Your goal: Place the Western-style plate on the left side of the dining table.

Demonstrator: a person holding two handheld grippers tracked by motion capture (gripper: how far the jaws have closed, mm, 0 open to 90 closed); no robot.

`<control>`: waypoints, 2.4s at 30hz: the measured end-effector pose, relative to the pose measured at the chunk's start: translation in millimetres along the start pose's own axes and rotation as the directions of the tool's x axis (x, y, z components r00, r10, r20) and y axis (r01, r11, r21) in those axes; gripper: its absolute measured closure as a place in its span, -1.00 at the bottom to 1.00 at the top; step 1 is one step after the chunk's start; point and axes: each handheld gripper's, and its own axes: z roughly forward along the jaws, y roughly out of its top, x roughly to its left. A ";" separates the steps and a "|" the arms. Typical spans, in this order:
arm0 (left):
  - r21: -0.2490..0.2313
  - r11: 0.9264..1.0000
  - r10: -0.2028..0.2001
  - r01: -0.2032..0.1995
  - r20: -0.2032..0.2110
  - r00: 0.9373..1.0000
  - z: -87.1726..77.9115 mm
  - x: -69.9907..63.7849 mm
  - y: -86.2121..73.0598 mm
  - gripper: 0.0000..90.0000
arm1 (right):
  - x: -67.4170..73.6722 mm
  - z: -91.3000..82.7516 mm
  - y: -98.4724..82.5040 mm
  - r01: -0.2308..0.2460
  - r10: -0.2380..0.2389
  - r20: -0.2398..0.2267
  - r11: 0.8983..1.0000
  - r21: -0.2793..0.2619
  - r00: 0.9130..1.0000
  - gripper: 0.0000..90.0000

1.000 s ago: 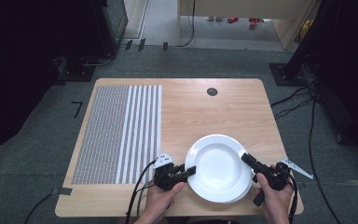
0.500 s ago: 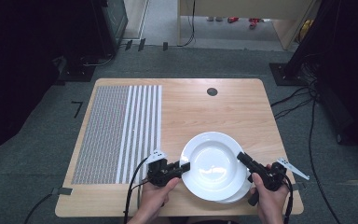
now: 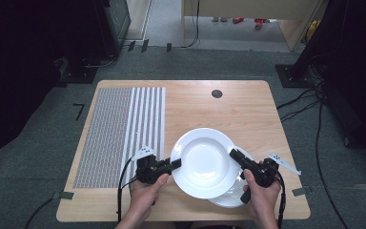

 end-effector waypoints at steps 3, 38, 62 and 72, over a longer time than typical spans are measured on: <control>-0.012 1.000 -0.008 0.008 -0.010 1.000 -8.1 5.8 5.7 0.57 | 8.1 10.2 1.9 0.002 -0.002 -0.007 1.000 0.003 1.000 0.78; -0.139 0.985 -0.118 0.103 -0.102 0.988 -76.1 71.7 40.4 0.66 | 66.6 110.6 -8.5 0.025 -0.020 -0.063 0.996 0.083 0.998 0.75; -0.221 0.964 -0.187 0.150 -0.155 0.970 -117.0 120.1 53.4 0.68 | 98.0 171.9 -20.6 0.049 -0.034 -0.099 0.987 0.152 0.995 0.75; -0.246 0.953 -0.225 0.180 -0.168 0.960 -126.0 144.0 58.0 0.68 | 105.4 199.7 -32.0 0.036 -0.019 -0.094 0.981 0.190 0.995 0.73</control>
